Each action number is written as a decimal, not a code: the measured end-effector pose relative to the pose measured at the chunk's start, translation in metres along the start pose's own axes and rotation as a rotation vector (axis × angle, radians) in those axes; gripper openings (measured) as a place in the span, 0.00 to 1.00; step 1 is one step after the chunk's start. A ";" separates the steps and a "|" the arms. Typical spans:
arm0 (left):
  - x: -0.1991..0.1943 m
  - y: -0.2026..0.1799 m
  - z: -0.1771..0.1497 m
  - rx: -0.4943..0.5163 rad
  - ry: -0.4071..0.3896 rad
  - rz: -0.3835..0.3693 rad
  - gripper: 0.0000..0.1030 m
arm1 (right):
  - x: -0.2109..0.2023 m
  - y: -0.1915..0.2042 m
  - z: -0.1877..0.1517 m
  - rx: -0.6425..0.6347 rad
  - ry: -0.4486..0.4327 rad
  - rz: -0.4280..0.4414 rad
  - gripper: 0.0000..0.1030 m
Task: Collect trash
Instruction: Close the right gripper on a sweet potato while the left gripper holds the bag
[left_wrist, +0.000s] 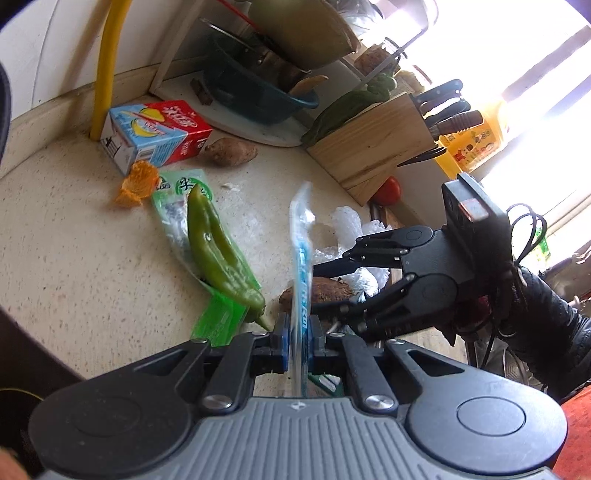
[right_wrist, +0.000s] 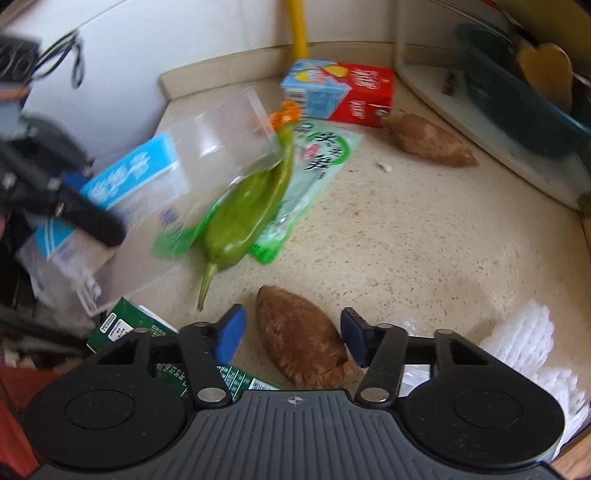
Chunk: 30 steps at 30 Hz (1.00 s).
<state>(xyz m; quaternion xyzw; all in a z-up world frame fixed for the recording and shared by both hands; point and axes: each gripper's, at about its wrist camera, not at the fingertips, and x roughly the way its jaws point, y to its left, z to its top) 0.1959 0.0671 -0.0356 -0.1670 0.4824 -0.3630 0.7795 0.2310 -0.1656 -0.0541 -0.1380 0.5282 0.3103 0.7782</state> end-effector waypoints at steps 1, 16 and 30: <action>0.000 0.000 0.000 0.002 -0.001 0.006 0.08 | 0.000 -0.003 0.000 0.024 0.002 0.006 0.57; 0.025 -0.010 -0.003 0.058 0.020 0.096 0.08 | -0.004 -0.006 -0.007 0.073 0.014 -0.024 0.53; 0.062 -0.030 -0.014 0.199 0.108 0.314 0.25 | -0.008 0.001 -0.009 0.092 -0.027 -0.024 0.63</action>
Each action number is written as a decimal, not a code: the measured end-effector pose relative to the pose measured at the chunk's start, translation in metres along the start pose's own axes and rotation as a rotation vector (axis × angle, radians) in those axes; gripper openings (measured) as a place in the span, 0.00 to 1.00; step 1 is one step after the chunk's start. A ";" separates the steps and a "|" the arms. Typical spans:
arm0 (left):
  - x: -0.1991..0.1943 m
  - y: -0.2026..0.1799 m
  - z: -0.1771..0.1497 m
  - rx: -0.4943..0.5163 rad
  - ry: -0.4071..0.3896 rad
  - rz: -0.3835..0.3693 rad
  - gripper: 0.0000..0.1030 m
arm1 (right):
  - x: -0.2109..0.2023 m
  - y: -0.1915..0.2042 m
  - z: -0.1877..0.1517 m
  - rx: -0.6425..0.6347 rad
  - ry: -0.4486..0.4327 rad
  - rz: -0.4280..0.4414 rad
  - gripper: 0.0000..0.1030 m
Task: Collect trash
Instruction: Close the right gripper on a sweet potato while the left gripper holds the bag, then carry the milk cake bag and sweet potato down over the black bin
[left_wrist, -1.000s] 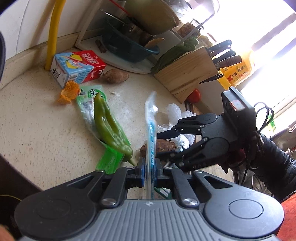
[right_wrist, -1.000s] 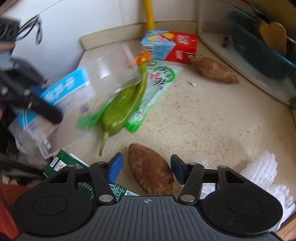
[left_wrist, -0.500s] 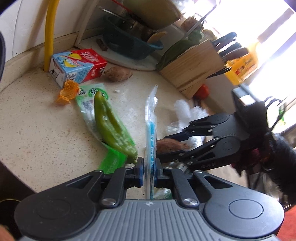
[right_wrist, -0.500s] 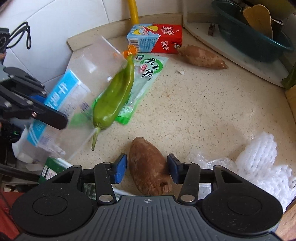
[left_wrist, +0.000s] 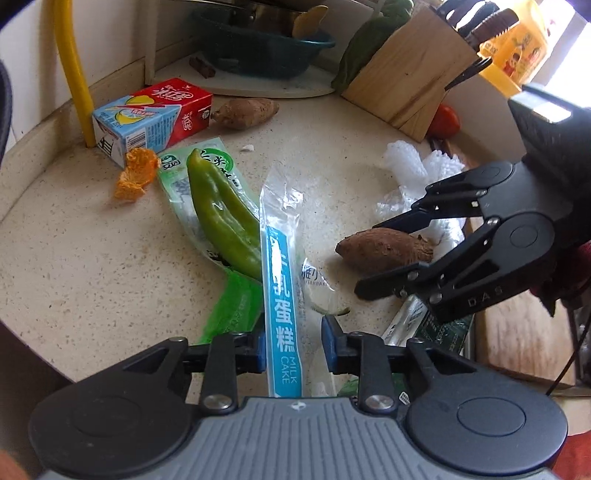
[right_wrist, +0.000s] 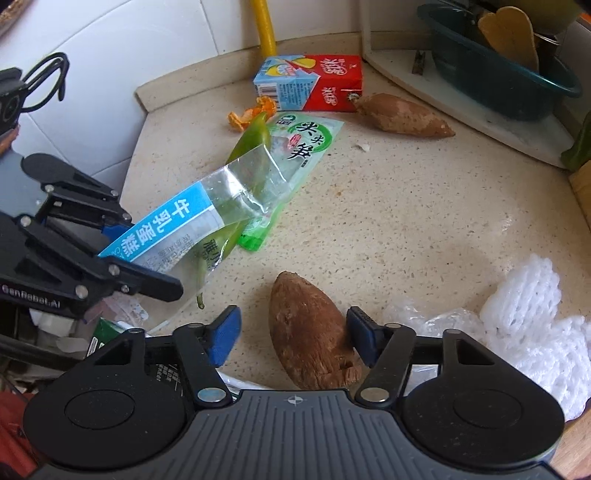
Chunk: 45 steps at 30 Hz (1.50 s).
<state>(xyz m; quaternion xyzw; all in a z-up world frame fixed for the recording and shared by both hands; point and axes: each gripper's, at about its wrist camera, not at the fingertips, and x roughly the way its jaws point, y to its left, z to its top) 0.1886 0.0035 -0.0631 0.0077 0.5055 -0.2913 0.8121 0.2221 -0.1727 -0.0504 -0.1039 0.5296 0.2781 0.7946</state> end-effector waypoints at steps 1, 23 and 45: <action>0.001 -0.001 -0.001 0.002 0.002 0.008 0.25 | -0.001 0.000 0.000 0.000 -0.001 -0.011 0.60; -0.034 -0.002 -0.003 -0.137 -0.152 -0.027 0.12 | -0.040 -0.052 -0.020 0.391 -0.189 0.185 0.50; -0.031 -0.018 -0.008 -0.219 -0.155 -0.005 0.04 | -0.035 -0.086 -0.039 0.632 -0.289 0.428 0.50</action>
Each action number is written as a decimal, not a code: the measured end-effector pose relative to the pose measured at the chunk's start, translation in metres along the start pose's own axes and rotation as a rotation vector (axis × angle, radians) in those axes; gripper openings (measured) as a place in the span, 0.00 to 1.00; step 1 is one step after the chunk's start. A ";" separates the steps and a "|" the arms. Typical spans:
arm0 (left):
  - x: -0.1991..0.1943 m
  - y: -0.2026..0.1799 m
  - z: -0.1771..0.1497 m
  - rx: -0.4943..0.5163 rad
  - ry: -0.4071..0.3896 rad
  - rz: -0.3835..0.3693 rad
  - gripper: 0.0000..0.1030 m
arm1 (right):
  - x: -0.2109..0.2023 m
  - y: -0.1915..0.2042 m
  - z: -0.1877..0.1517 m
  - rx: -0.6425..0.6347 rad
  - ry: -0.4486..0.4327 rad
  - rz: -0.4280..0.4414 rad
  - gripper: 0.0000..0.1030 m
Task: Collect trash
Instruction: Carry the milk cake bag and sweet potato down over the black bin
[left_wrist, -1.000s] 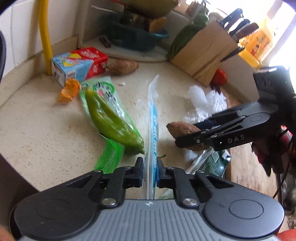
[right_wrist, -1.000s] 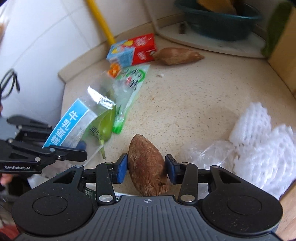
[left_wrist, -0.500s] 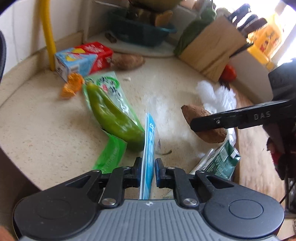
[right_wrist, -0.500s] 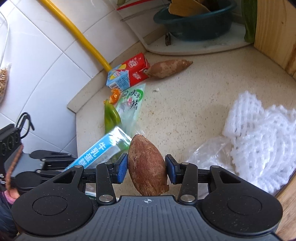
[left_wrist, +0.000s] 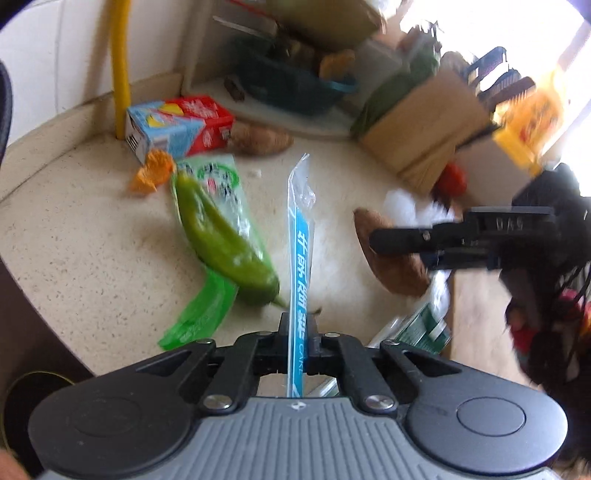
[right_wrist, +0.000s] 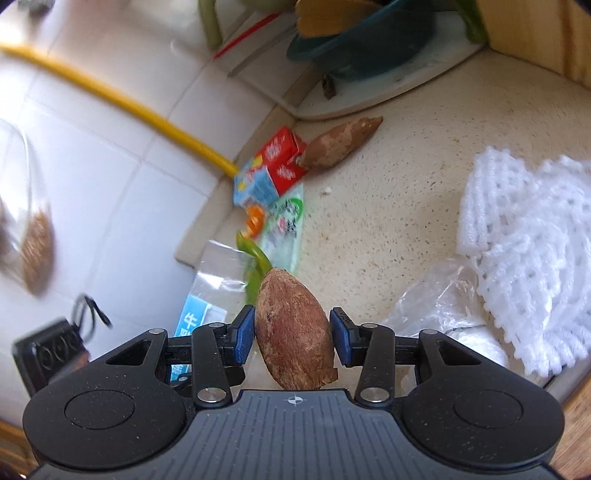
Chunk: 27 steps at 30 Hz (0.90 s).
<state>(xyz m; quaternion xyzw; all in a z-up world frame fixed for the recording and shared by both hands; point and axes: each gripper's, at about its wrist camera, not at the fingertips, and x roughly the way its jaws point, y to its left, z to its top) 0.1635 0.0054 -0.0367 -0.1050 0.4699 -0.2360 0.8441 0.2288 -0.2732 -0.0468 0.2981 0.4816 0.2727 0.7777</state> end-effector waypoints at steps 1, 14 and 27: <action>-0.004 0.001 0.002 -0.010 -0.015 -0.007 0.04 | -0.004 0.000 0.000 0.016 -0.011 0.015 0.50; -0.068 0.032 0.001 -0.079 -0.177 -0.061 0.04 | -0.016 0.054 -0.004 -0.005 -0.076 0.110 0.50; -0.153 0.104 -0.052 -0.206 -0.285 0.172 0.04 | 0.108 0.160 -0.048 -0.129 0.182 0.254 0.50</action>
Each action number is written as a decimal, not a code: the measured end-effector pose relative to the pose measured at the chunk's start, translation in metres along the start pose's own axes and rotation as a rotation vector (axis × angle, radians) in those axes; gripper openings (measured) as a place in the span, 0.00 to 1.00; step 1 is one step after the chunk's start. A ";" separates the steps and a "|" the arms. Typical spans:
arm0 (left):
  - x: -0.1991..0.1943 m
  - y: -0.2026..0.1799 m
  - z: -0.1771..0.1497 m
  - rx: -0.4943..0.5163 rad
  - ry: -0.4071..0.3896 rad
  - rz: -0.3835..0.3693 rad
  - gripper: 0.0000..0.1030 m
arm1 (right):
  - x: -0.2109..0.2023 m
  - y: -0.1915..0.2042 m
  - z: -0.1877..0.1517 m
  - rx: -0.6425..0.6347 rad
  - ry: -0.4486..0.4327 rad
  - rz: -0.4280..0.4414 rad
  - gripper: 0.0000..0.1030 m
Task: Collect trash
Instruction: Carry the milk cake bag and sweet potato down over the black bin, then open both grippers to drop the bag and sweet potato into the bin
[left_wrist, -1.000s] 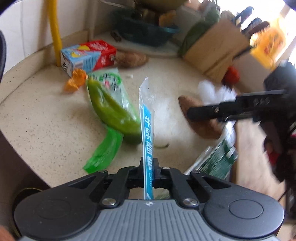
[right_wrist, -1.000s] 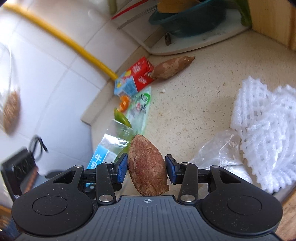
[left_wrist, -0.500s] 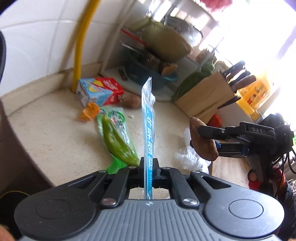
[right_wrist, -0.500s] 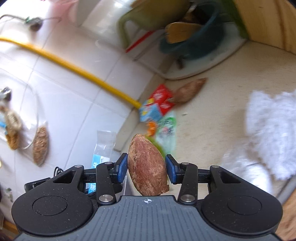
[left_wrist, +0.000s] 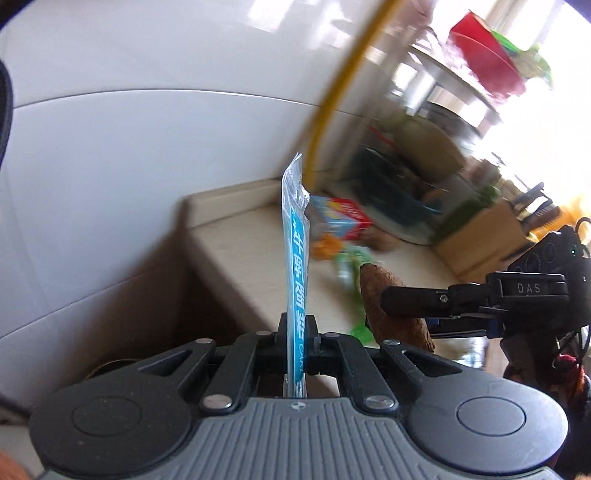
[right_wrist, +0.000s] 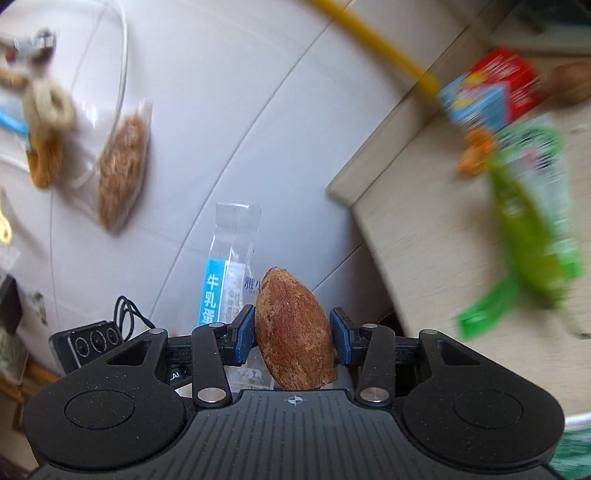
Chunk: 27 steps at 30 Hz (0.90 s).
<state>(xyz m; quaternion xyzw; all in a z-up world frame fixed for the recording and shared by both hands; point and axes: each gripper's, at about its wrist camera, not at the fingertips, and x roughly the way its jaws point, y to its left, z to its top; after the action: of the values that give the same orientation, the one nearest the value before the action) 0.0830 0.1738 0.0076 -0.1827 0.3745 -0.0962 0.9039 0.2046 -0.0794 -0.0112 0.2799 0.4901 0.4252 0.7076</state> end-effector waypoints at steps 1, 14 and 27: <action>-0.006 0.006 -0.002 -0.012 -0.006 0.013 0.04 | 0.011 0.005 -0.001 -0.008 0.019 0.007 0.50; -0.023 0.069 -0.023 -0.061 -0.009 0.169 0.04 | 0.112 0.043 -0.020 -0.065 0.144 -0.040 0.50; 0.012 0.106 -0.034 -0.070 0.091 0.240 0.09 | 0.164 0.036 -0.033 -0.049 0.168 -0.159 0.53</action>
<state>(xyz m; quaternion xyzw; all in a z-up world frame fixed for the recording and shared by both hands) 0.0709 0.2583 -0.0648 -0.1632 0.4375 0.0176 0.8841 0.1884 0.0809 -0.0685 0.1859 0.5579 0.4015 0.7021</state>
